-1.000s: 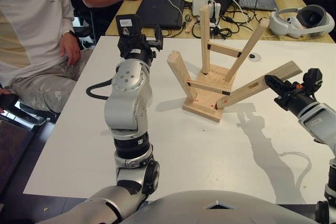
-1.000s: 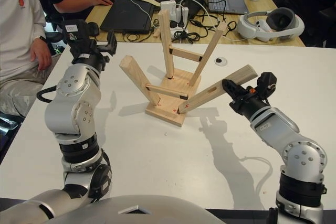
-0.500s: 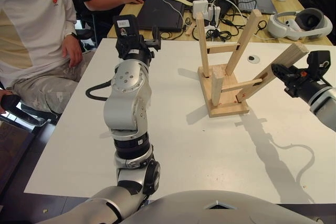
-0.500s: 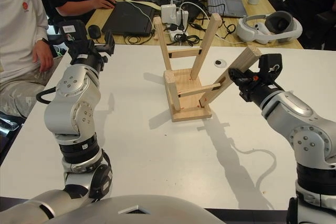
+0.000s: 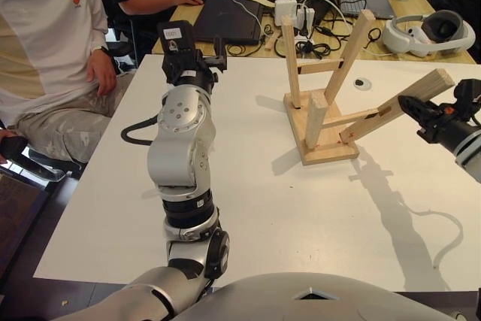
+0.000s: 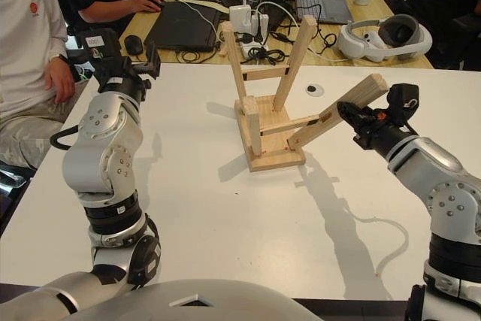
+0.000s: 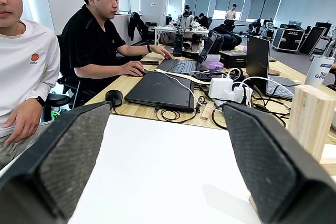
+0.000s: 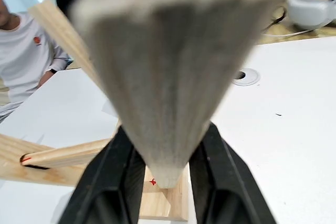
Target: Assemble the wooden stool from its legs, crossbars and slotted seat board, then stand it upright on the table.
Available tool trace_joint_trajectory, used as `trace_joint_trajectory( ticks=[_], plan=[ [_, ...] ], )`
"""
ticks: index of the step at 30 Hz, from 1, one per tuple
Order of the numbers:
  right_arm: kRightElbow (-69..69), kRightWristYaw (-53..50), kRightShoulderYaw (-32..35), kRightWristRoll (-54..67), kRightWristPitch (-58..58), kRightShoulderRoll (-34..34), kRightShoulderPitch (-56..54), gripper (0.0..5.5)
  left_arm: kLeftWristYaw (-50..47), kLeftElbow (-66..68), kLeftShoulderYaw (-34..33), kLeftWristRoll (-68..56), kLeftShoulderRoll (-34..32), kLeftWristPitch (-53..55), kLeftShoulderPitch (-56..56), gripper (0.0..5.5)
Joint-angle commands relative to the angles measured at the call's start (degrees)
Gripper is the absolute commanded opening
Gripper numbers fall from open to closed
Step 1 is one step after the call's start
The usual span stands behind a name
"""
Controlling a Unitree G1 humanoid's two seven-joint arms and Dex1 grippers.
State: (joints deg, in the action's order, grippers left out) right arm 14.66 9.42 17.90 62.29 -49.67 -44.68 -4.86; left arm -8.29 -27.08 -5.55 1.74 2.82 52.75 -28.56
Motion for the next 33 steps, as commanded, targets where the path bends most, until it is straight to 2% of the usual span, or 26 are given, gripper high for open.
trace_joint_trajectory(
  ticks=[1,9,20,33],
  plan=[
    [-5.7,6.4,-1.0,-4.4,-2.8,-2.9,3.1,0.99,-0.5,-0.8,0.0,0.1,0.2,-0.2,-0.1,3.92],
    [-10.8,6.7,-1.3,-6.0,-4.5,0.2,-1.2,0.99,-0.7,-0.3,0.2,0.0,0.2,-0.6,-0.3,3.92],
    [-19.5,18.5,-14.9,-17.3,-4.6,-0.4,-17.9,0.98,-1.7,0.1,0.7,0.3,1.0,-1.7,0.0,3.92],
    [-15.0,24.7,-14.2,-22.6,-0.5,0.3,-13.6,0.99,-2.4,0.0,0.7,0.1,1.4,-2.0,0.2,3.92]
  ],
)
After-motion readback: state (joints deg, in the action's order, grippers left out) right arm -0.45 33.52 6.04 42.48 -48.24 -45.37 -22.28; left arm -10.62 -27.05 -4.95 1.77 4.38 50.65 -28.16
